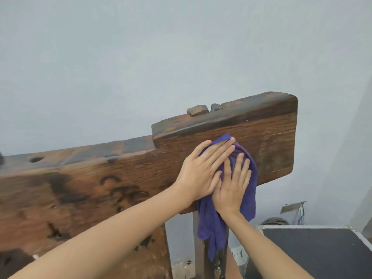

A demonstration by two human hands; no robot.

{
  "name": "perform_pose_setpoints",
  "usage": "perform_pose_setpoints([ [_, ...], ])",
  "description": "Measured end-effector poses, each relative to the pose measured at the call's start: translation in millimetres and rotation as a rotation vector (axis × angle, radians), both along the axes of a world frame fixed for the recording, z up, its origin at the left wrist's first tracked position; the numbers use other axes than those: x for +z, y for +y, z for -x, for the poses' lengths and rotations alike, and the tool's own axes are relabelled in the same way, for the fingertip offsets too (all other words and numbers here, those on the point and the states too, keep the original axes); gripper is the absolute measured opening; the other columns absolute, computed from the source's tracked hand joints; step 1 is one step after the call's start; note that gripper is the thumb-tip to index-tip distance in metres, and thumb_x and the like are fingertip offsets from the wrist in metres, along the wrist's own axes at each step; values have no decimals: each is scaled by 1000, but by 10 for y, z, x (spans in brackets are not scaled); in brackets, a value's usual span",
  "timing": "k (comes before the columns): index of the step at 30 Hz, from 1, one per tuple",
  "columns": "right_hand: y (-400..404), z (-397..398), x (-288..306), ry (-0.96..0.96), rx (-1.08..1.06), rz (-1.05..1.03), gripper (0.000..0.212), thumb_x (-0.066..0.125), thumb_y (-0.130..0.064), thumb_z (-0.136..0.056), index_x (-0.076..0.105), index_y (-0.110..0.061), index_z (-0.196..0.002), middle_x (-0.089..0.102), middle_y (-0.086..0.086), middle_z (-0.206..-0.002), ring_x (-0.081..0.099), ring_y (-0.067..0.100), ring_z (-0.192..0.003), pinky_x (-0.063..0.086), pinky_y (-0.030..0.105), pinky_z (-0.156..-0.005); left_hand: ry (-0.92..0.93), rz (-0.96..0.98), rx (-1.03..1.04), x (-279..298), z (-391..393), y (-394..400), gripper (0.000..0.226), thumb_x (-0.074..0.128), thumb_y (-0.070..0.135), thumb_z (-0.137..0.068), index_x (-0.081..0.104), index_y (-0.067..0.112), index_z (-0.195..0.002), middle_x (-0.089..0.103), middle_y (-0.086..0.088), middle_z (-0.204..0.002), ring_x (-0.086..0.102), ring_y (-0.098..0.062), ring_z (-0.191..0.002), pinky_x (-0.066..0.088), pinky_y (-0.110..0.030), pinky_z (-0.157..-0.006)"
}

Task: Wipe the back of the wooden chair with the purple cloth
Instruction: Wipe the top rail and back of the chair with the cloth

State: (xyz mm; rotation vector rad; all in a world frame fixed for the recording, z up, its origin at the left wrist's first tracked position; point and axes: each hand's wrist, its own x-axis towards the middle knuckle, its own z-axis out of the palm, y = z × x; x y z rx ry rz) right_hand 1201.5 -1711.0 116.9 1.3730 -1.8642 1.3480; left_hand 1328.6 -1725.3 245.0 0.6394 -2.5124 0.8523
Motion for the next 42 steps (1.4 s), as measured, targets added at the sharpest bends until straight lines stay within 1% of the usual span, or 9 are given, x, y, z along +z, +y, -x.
perform_pose_setpoints([
  [7, -10, -851, -99, 142, 91, -101, 68, 29, -30, -103, -6, -28, -162, -13, 3, -170, -8, 27, -157, -2, 49, -126, 80, -23, 170, -268, -989, 31, 72, 41, 37, -100, 12, 15, -162, 5, -1, -170, 7, -13, -156, -5, -36, -125],
  [10, -28, -1220, -82, 227, 144, -139, 66, 29, -33, -101, 3, -31, -162, -14, 0, -170, 3, 32, -156, -5, 47, -124, 100, -31, 215, -345, -1475, -9, 72, 40, 42, -101, 12, 16, -162, 5, -1, -170, 9, -15, -157, 1, -37, -126],
  [15, -82, -1912, -36, 384, 227, -166, 59, 35, -35, -98, 25, -30, -156, 12, 4, -168, 25, 36, -147, 5, 50, -121, 145, -34, 306, -473, -2360, -74, 75, 40, 49, -100, 12, 17, -162, 6, -2, -169, 7, -17, -157, 4, -37, -127],
  [18, -134, -2305, -56, 499, 309, -145, 62, 40, -36, -97, 21, -29, -156, 1, 1, -171, 18, 29, -151, 6, 47, -124, 203, -50, 352, -553, -2854, -90, 81, 46, 53, -96, 13, 17, -161, 5, -1, -169, 5, -15, -157, 5, -36, -127],
  [22, -200, -2705, 37, 731, 500, -26, 58, 48, -32, -94, 43, -19, -150, -5, 1, -171, 4, 19, -157, 33, 39, -109, 268, -63, 405, -730, -3421, -105, 86, 50, 59, -92, 17, 18, -160, 7, 0, -169, 5, -13, -156, 8, -37, -127],
  [26, -270, -3090, 57, 877, 544, 30, 58, 52, -37, -93, 47, -17, -148, -1, 5, -170, -3, 23, -157, 36, 39, -112, 340, -86, 488, -913, -3929, -121, 88, 53, 62, -89, 18, 21, -159, 12, -2, -167, 6, -13, -155, 4, -36, -127],
  [32, -437, -3799, 81, 1022, 549, -32, 85, 77, -37, -82, 38, -15, -154, 8, 8, -170, -3, 28, -157, -1, 40, -128, 479, -98, 611, -1118, -4616, -173, 98, 53, 65, -87, 6, 21, -162, 4, -4, -169, 0, -17, -157, 2, -37, -127],
  [35, -507, -4207, 92, 1071, 572, -59, 79, 75, -32, -86, 40, -14, -154, 25, 11, -165, 3, 30, -157, 2, 42, -128, 515, -107, 649, -1185, -4969, -211, 103, 50, 64, -87, -4, 19, -162, -11, -4, -170, -5, -21, -157, -2, -39, -127],
  [42, -602, -5023, 241, 1159, 623, -33, 76, 75, -29, -85, 44, -10, -152, 33, 13, -161, 24, 31, -150, 8, 45, -125, 687, -119, 670, -1319, -5662, -315, 111, 55, 64, -81, -7, 18, -161, -12, -6, -170, -5, -27, -157, -2, -41, -126],
])
